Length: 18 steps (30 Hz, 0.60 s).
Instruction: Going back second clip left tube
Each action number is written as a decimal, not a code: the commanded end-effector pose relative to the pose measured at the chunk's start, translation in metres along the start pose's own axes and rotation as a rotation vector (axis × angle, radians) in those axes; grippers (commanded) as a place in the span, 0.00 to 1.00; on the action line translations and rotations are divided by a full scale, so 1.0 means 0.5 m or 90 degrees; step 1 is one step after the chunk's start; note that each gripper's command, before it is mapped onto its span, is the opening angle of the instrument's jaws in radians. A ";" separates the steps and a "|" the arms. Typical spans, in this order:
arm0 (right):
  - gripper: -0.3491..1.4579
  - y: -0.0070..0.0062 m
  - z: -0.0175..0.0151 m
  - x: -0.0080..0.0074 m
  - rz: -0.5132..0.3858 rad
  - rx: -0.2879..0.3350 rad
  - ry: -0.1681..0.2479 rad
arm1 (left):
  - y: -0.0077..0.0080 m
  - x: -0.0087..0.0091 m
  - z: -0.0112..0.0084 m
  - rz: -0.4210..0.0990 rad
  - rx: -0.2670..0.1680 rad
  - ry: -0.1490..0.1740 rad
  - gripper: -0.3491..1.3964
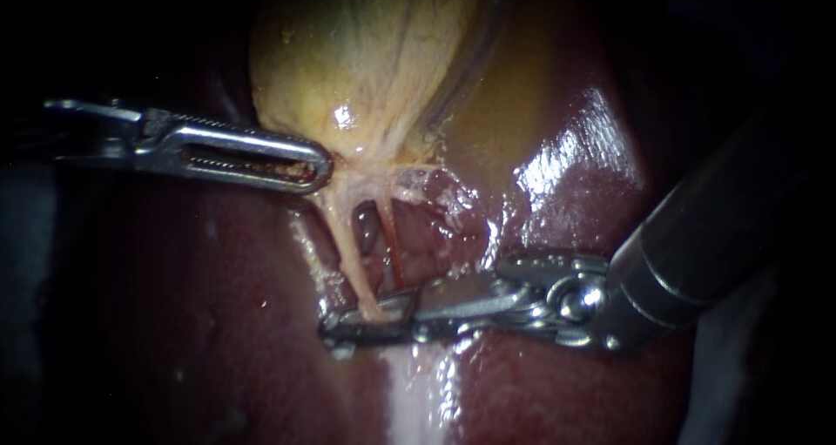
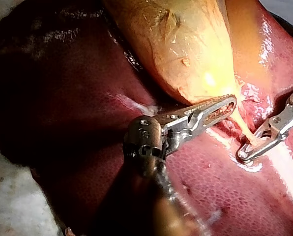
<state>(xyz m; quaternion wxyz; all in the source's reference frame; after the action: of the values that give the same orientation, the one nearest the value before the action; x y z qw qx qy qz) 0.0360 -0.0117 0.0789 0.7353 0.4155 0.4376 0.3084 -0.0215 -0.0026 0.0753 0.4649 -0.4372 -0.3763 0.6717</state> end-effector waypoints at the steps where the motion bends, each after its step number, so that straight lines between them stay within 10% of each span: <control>1: 0.00 0.0000 0.0000 0.0000 0.000 0.000 0.000 | 0.0001 0.0000 0.0000 0.000 0.000 0.000 0.00; 18: 0.11 -0.0001 0.0003 0.0003 0.003 -0.009 0.012 | 0.0005 -0.0001 -0.0001 0.000 0.000 0.000 0.00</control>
<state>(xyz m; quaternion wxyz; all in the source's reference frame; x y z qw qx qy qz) 0.0364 -0.0115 0.0787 0.7340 0.4057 0.4429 0.3169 -0.0215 -0.0027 0.0750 0.4652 -0.4372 -0.3759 0.6717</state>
